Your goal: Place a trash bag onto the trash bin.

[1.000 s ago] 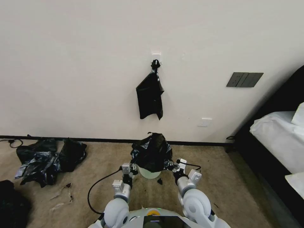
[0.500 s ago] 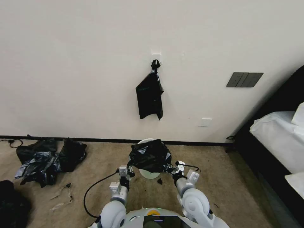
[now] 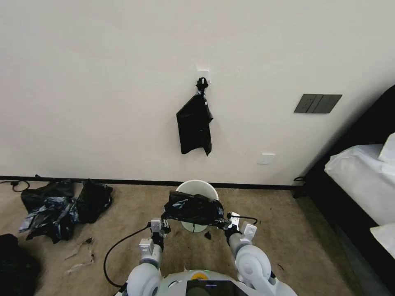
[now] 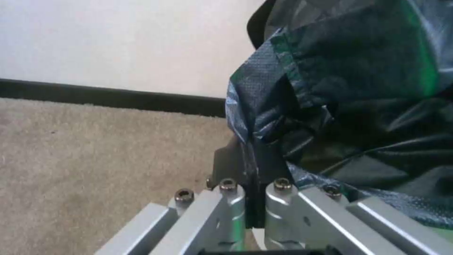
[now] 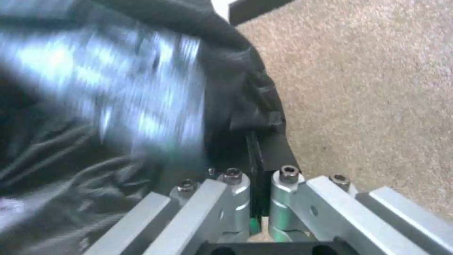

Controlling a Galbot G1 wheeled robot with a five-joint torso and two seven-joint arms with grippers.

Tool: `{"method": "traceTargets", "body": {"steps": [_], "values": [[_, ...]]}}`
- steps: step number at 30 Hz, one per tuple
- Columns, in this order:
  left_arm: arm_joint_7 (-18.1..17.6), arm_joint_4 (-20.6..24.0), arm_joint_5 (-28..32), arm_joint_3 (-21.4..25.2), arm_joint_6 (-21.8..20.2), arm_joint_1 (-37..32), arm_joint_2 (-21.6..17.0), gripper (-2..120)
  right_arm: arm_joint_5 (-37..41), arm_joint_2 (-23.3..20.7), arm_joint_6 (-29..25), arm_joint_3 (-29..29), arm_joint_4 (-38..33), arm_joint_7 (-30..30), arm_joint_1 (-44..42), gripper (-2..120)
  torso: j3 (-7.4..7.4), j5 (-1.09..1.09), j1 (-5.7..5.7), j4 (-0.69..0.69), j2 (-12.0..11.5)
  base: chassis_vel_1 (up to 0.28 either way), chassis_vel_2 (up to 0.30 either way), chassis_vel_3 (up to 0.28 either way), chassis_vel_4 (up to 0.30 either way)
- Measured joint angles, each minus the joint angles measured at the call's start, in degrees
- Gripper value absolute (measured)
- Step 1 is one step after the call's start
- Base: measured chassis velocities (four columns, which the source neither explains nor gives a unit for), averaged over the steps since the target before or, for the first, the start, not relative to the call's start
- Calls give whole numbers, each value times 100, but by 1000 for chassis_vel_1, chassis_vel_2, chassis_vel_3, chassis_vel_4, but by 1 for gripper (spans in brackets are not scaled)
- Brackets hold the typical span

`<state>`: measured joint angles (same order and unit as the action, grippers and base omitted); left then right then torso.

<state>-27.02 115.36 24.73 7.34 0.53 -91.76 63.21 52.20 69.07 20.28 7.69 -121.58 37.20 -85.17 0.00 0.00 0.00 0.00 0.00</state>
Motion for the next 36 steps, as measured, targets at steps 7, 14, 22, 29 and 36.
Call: {"method": "traceTargets", "body": {"steps": [7,14,22,29,36], "values": [[-4,-289,95,-74,-76,325,-38,0,5,20,-16,10,391,-28,237,0,0,0,0,0,0,0,0,0,0],[28,-605,77,-209,-118,652,-41,0,-54,2,24,-5,603,-65,340,0,1,0,1,0,0,0,0,0,0],[46,-810,-75,-293,-174,1013,-63,0,-351,-11,35,-36,853,-238,459,0,1,0,1,0,0,0,0,0,0],[121,-656,-138,-261,-164,720,-163,2,-545,-128,-59,-34,680,-505,227,13,0,0,1,0,0,0,0,0,0],[300,-311,-349,-49,24,6,-325,30,-1082,-369,-436,-72,284,-907,-354,39,0,0,0,0,0,0,0,0,0]]}}
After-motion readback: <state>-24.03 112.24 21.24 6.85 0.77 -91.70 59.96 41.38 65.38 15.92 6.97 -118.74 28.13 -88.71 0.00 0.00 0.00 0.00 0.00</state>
